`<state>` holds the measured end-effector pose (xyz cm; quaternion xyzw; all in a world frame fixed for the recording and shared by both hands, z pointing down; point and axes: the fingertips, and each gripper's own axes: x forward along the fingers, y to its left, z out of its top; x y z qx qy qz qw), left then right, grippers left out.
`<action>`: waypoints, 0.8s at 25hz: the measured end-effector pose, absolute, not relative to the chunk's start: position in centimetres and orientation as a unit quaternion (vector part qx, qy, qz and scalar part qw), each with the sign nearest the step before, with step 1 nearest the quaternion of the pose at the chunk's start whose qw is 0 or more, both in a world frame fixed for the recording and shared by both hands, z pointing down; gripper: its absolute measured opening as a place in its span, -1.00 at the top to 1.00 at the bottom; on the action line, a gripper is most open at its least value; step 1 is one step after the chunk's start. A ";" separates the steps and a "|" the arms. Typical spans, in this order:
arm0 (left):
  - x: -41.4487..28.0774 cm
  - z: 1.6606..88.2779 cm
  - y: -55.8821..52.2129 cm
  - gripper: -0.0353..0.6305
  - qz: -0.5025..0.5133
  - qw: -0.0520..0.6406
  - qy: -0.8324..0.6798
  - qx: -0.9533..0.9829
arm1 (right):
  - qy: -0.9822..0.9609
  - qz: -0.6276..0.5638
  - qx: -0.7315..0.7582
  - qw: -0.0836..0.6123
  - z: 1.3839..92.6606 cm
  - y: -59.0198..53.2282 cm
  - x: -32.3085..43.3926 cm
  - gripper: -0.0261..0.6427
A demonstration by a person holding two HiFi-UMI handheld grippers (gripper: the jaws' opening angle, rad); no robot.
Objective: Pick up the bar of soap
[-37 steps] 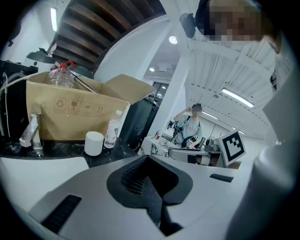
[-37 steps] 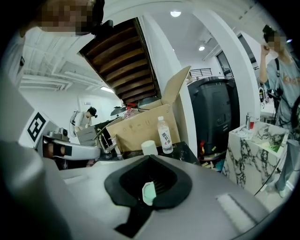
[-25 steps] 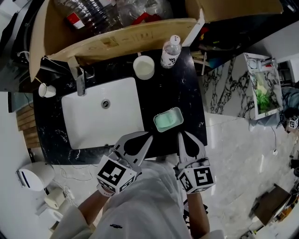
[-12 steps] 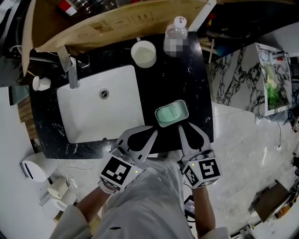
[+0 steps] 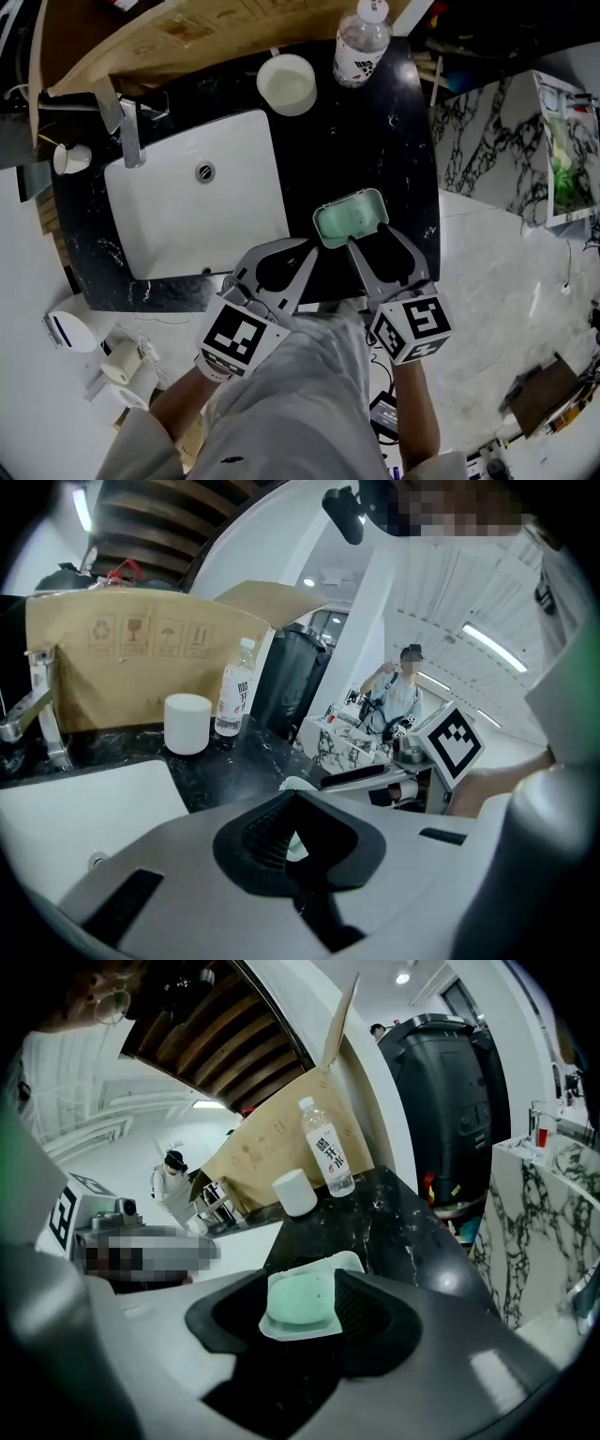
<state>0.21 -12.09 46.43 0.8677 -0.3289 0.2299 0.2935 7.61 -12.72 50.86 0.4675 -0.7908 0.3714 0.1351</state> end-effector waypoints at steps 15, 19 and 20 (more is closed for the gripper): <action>-0.4 48.2 -11.8 0.88 0.231 0.323 -0.331 0.856 | -0.766 0.423 0.447 0.186 55.5 -13.7 5.3 -0.07; -0.5 48.3 -11.8 0.88 0.227 0.326 -0.333 0.855 | -0.766 0.403 0.440 0.240 56.5 -13.7 4.4 -0.11; -0.6 48.3 -11.8 0.88 0.227 0.328 -0.334 0.854 | -0.762 0.402 0.444 0.246 56.6 -13.7 4.4 -0.14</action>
